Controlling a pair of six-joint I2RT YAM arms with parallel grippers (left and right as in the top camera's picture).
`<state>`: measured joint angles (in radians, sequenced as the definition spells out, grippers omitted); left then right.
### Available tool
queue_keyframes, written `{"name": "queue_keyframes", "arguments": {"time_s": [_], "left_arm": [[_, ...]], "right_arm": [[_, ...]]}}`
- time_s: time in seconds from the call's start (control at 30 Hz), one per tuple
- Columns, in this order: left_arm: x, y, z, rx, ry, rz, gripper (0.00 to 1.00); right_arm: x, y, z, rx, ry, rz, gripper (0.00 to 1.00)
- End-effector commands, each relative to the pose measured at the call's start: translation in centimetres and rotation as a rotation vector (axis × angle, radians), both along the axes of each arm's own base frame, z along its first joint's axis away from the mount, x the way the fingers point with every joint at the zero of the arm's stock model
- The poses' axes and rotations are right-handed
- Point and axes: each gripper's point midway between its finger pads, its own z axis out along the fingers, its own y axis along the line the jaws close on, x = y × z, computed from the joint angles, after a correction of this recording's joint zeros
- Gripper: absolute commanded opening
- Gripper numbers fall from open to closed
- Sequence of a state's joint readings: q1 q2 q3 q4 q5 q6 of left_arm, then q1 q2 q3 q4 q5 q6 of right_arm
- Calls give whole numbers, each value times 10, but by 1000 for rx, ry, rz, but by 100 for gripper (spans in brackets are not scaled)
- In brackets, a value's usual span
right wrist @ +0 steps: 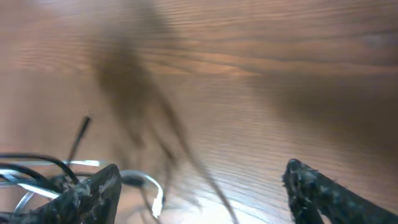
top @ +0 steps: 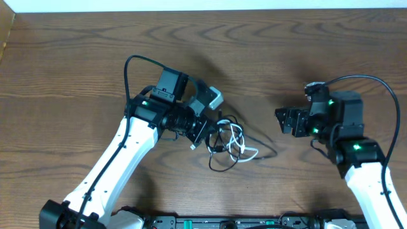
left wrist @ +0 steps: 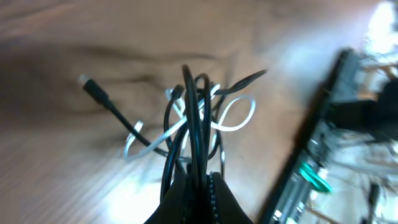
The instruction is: Untangle cables
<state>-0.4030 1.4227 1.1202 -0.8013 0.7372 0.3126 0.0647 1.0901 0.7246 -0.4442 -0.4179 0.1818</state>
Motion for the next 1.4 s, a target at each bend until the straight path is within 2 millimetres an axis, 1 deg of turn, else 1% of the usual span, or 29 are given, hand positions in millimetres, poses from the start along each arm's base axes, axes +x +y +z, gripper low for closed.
{"name": "queue_keyframes", "arguments": {"time_s": [0.0, 0.13, 0.2, 0.3, 0.33, 0.4, 0.47, 0.53, 0.6, 0.67, 0.9, 1.0, 1.1, 1.23, 1.3, 1.37], "left_arm": [[-25, -16, 22, -161, -47, -197, 7], [-35, -18, 27, -208, -70, -276, 7], [-38, -18, 28, -220, -84, -299, 7], [-37, -19, 28, -222, -91, -304, 7], [-38, -19, 30, -232, -97, -314, 7], [-41, -22, 34, -264, -102, -332, 7], [-43, -24, 38, -293, -108, -349, 7], [-43, -24, 38, -293, -107, -349, 7], [-43, -24, 38, -293, -106, -349, 7], [-43, -23, 38, -293, -105, -349, 7], [-43, -23, 38, -293, -104, -348, 7], [-46, -25, 37, -292, -100, -355, 7], [-50, -28, 37, -295, -115, -388, 7], [-57, -33, 37, -299, -151, -444, 7], [-57, -34, 36, -292, -160, -449, 7], [-56, -34, 36, -293, -164, -449, 7]], "right_arm": [[-7, 24, 13, 168, -18, 198, 74], [-7, 25, 2, 250, 46, 218, 70], [-12, 34, 1, 308, 62, 283, 66], [-27, 54, 6, 428, 68, 432, 63], [-31, 59, 5, 456, 81, 462, 63], [-35, 65, -5, 483, 134, 480, 61], [-42, 75, -22, 497, 215, 502, 61], [-45, 80, -29, 507, 250, 514, 63], [-48, 85, -31, 530, 271, 532, 68], [-52, 91, -30, 559, 288, 558, 71], [-68, 112, -33, 556, 323, 638, 72], [-72, 118, -32, 560, 346, 644, 72], [-75, 122, -33, 579, 418, 611, 69], [-78, 124, -33, 606, 506, 557, 68], [-80, 123, -34, 615, 546, 533, 67], [-83, 123, -35, 615, 562, 527, 61]]}}
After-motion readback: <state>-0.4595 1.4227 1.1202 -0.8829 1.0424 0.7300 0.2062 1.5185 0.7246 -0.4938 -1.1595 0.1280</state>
